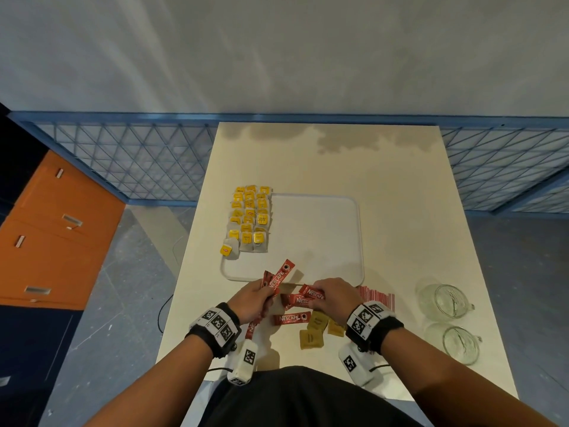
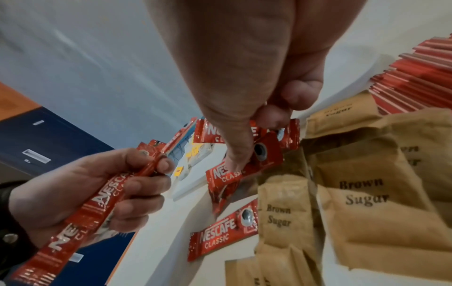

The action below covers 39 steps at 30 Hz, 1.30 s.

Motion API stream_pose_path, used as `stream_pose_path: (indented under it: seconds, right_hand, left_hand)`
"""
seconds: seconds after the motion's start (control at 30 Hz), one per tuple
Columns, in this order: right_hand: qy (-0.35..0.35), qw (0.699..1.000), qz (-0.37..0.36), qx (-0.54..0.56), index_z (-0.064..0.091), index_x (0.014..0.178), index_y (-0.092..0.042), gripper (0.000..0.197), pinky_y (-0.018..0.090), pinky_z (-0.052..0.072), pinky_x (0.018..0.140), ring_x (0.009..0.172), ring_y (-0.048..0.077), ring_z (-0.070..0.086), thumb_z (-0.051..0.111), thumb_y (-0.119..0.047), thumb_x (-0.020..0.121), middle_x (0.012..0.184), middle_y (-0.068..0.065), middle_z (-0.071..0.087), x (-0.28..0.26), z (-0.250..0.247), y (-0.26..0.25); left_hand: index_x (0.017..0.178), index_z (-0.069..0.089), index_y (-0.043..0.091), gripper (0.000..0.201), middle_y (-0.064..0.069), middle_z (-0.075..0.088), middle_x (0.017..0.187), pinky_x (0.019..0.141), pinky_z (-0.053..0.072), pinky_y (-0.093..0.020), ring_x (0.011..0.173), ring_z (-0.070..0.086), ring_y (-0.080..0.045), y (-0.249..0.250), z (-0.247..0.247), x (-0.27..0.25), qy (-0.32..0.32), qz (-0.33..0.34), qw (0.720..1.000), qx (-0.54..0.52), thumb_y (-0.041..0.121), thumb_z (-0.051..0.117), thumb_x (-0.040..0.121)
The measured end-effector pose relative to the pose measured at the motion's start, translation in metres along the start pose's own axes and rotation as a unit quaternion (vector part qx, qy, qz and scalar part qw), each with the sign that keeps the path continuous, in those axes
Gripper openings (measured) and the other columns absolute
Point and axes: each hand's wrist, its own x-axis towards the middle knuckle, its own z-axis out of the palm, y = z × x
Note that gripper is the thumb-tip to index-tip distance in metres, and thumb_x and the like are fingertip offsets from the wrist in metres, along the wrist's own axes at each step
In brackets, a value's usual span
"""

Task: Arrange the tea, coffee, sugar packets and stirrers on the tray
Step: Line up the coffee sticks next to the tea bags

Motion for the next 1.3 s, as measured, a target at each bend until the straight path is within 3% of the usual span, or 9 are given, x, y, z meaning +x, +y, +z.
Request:
stream_pose_path:
  seconds: [0.17,0.33,0.47,0.7,0.83,0.97,1.07,1.2,1.3]
  right_hand:
    - [0.006,0.999,0.01,0.039,0.071,0.087,-0.021,0.03,0.023,0.037,0.06,0.072,0.011,0.059,0.062,-0.049,0.095,0.078,-0.006,0.064,0.003,0.0,-0.002]
    - [0.028,0.998,0.011,0.052,0.068,0.086,-0.022,0.031,0.028,0.049,0.068,0.076,0.011,0.062,0.058,-0.049,0.097,0.081,-0.005,0.066,0.0,-0.005,0.002]
    - [0.055,0.993,0.006,0.105,0.061,0.085,-0.025,0.026,0.026,0.047,0.065,0.076,0.01,0.063,0.056,-0.047,0.099,0.082,-0.007,0.066,-0.009,-0.019,0.001]
    - [0.093,0.972,0.012,0.216,0.066,0.088,-0.021,0.024,0.035,0.051,0.07,0.079,0.018,0.066,0.059,-0.041,0.099,0.084,-0.001,0.07,-0.022,-0.045,-0.003]
    - [0.094,0.959,0.009,0.266,0.069,0.088,-0.023,0.022,0.037,0.055,0.077,0.081,0.017,0.069,0.06,-0.039,0.099,0.086,-0.002,0.072,-0.023,-0.05,-0.005]
    - [0.094,0.946,0.003,0.31,0.072,0.087,-0.021,0.021,0.041,0.06,0.08,0.081,0.017,0.073,0.062,-0.035,0.099,0.087,0.0,0.075,-0.023,-0.053,-0.006]
    - [0.095,0.939,0.002,0.329,0.073,0.087,-0.018,0.023,0.037,0.061,0.079,0.082,0.017,0.073,0.063,-0.035,0.098,0.087,0.001,0.075,-0.021,-0.054,-0.007]
    - [0.088,0.927,-0.001,0.364,0.074,0.091,-0.014,0.021,0.019,0.056,0.069,0.085,0.014,0.073,0.064,-0.03,0.099,0.084,0.001,0.076,-0.018,-0.058,-0.012]
    - [0.111,0.931,-0.002,0.348,0.076,0.085,-0.016,0.025,0.032,0.058,0.081,0.083,0.014,0.072,0.065,-0.034,0.098,0.081,-0.003,0.076,-0.012,-0.062,-0.013]
  left_hand:
    - [0.082,0.052,0.014,0.025,-0.008,0.056,0.068,0.054,0.042,-0.03,0.057,0.052,-0.022,0.003,0.002,-0.004,0.001,0.01,1.0,-0.005,0.027,0.046,0.103]
    - [0.088,0.057,0.009,0.024,-0.008,0.065,0.077,0.059,0.049,-0.029,0.061,0.058,-0.022,0.011,0.002,-0.012,-0.028,0.025,0.998,-0.057,0.016,0.042,0.106]
    - [0.091,0.06,0.007,0.023,-0.007,0.066,0.077,0.059,0.051,-0.029,0.06,0.059,-0.019,0.017,0.0,-0.018,-0.045,0.042,0.996,-0.061,0.011,0.042,0.105]
    - [0.085,0.056,0.005,0.021,-0.005,0.06,0.061,0.048,0.04,-0.026,0.05,0.052,-0.02,0.025,0.002,-0.022,0.022,0.017,0.995,-0.091,0.013,0.043,0.1]
    - [0.087,0.056,0.008,0.021,-0.017,0.059,0.078,0.052,0.034,-0.03,0.05,0.049,-0.022,0.03,0.003,-0.018,0.045,0.022,0.989,-0.139,0.018,0.044,0.101]
    - [0.097,0.065,0.008,0.024,-0.027,0.068,0.094,0.05,0.04,-0.029,0.05,0.05,-0.023,0.043,0.002,-0.019,0.047,0.06,0.982,-0.171,0.022,0.048,0.104]
    - [0.107,0.062,-0.002,0.025,-0.013,0.062,0.063,0.049,0.042,-0.027,0.047,0.049,-0.021,0.052,0.002,-0.021,0.061,0.062,0.981,-0.176,0.02,0.05,0.104]
    - [0.096,0.06,0.003,0.017,-0.012,0.054,0.057,0.047,0.042,-0.025,0.044,0.049,-0.018,0.058,0.002,-0.021,0.077,0.083,0.978,-0.175,0.018,0.056,0.101]
    - [0.092,0.06,0.003,0.017,-0.011,0.055,0.057,0.047,0.041,-0.025,0.045,0.048,-0.017,0.061,0.0,-0.02,0.095,0.084,0.977,-0.169,0.018,0.057,0.101]
